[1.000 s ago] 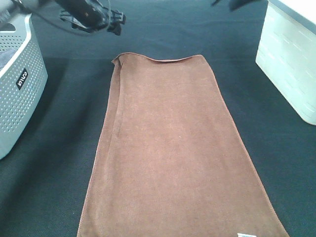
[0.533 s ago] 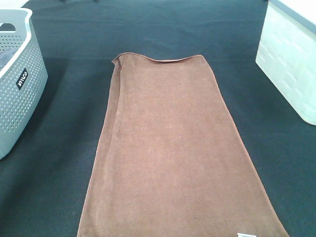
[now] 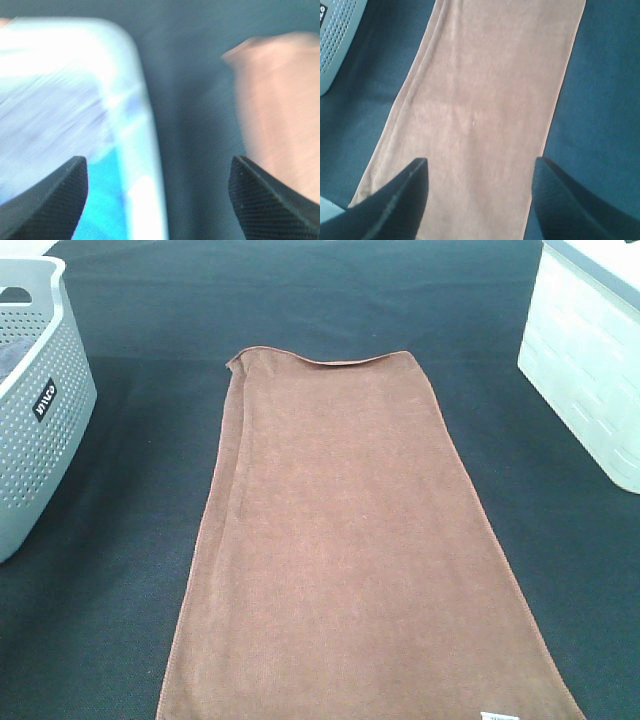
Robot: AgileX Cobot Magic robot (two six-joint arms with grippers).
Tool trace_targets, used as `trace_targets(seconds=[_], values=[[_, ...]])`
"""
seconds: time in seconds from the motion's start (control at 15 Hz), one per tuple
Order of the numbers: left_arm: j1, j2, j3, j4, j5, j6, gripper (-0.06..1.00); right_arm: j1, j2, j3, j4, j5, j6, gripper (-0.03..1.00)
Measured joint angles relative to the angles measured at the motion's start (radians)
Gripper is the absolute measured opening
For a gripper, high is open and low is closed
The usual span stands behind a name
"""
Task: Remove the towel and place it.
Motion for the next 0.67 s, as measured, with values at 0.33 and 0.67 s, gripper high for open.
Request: trace_targets(seconds=[0.33,0.67], values=[[0.076,-0.471,0.595,-0.096,-0.194,0.049,0.74,0.000,-0.232,0.224,-0.024,-0.012,0.000,0.58],[0.076,-0.957,0.951,-0.127,-0.195,0.049,0.74,0.000,-0.544,0.462,-0.034,-0.017,0.000,0.58]])
